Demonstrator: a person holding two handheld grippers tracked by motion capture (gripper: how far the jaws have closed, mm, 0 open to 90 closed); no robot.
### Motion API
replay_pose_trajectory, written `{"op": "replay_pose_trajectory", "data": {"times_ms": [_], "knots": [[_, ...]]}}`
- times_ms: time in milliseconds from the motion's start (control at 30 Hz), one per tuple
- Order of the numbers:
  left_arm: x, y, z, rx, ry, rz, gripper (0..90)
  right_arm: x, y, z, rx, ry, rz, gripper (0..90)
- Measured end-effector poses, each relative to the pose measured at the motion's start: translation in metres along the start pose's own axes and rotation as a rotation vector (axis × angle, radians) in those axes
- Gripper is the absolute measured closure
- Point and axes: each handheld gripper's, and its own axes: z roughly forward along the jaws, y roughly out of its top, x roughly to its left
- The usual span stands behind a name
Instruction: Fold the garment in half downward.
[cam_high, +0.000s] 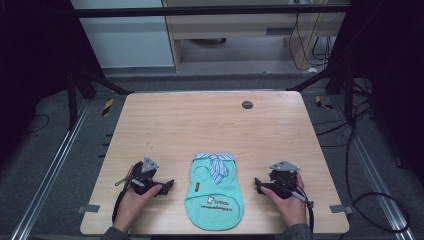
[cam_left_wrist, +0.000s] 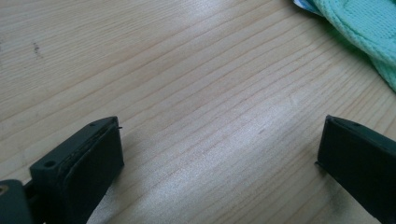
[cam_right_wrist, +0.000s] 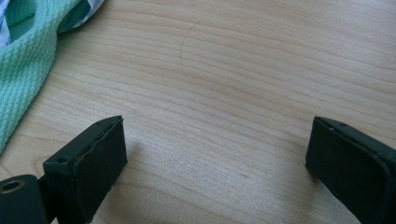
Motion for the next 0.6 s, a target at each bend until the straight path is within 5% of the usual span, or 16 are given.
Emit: {"op": "replay_pose_trajectory", "data": {"times_ms": [267,600], "knots": [[-0.007,0.004,-0.014,-0.042,-0.008,0.025,12.2,0.005,0.004,-0.008,0.013,0.015,-0.009,16.0],[-0.002,0.057,-0.018,-0.048,-0.098,0.016,26.2,0.013,0.056,-0.019,0.046,0.048,-0.153,33.7]]}}
